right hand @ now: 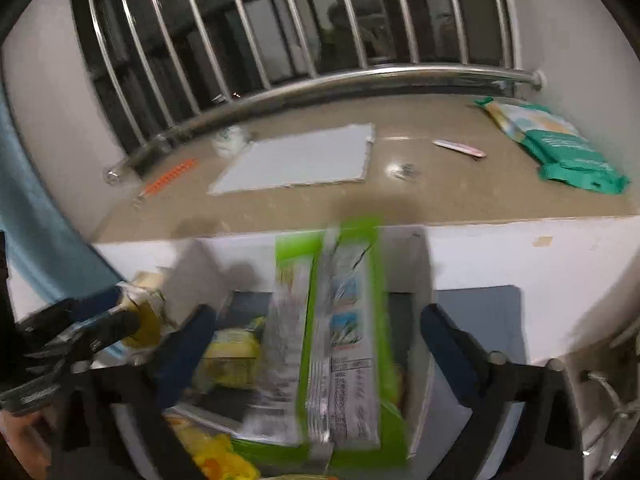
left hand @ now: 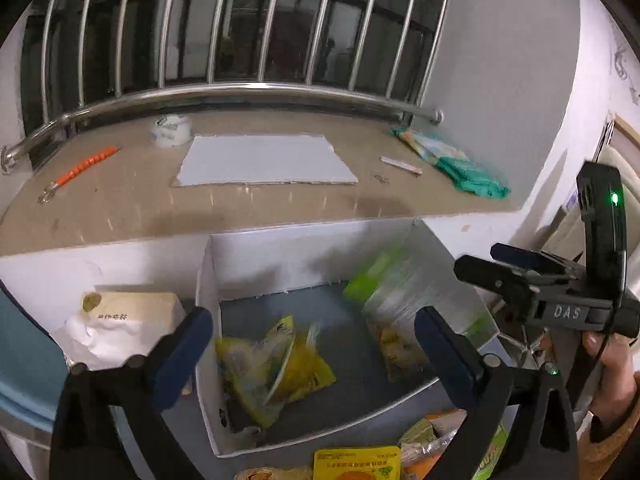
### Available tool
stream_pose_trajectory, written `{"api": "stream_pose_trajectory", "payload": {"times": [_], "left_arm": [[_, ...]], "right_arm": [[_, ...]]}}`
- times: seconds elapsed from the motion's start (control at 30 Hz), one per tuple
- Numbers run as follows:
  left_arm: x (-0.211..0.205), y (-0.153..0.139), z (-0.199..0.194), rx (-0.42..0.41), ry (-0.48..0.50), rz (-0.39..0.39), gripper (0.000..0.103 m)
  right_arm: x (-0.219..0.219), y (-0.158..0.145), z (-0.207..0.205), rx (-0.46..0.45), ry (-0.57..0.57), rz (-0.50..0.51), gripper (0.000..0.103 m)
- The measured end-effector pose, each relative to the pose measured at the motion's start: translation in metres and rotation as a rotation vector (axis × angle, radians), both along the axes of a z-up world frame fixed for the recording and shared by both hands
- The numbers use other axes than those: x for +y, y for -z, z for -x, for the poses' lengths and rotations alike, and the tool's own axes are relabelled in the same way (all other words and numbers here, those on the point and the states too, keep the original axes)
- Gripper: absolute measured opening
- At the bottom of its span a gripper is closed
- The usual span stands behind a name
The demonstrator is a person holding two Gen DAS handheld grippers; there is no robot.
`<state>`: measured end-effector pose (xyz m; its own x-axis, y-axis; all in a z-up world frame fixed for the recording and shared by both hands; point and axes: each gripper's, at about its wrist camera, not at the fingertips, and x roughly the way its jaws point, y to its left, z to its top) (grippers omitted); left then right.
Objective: Organize snacks
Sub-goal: 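Drop the green pack into the box while the left gripper places a bag there, then grasp the orange bread bag with the right gripper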
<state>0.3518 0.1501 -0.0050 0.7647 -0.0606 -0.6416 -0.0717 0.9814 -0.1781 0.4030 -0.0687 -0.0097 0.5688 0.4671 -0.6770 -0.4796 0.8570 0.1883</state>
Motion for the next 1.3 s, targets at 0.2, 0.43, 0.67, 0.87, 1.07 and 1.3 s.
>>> {"api": "stream_pose_trajectory", "payload": {"times": [0.2, 0.43, 0.67, 0.87, 1.07, 1.3], "left_arm": [[-0.013, 0.0, 0.012, 0.001, 0.011, -0.075, 0.103], [-0.039, -0.033, 0.076, -0.091, 0.054, -0.122, 0.103], [-0.07, -0.046, 0.166, -0.173, 0.085, -0.158, 0.103], [-0.092, -0.023, 0.236, -0.185, 0.082, -0.106, 0.103], [-0.114, 0.003, 0.281, -0.161, 0.04, -0.137, 0.103], [-0.113, 0.007, 0.307, -0.17, 0.014, -0.094, 0.103]], "right_arm": [[-0.007, -0.006, 0.021, -0.062, -0.025, -0.008, 0.103], [-0.022, -0.036, 0.067, -0.122, -0.083, -0.07, 0.103], [-0.065, -0.051, 0.16, -0.18, -0.166, -0.126, 0.103], [-0.097, -0.031, 0.235, -0.214, -0.163, -0.109, 0.103], [-0.108, 0.018, 0.281, -0.143, -0.106, -0.054, 0.103], [-0.075, 0.047, 0.297, -0.142, -0.102, 0.139, 0.103]]}}
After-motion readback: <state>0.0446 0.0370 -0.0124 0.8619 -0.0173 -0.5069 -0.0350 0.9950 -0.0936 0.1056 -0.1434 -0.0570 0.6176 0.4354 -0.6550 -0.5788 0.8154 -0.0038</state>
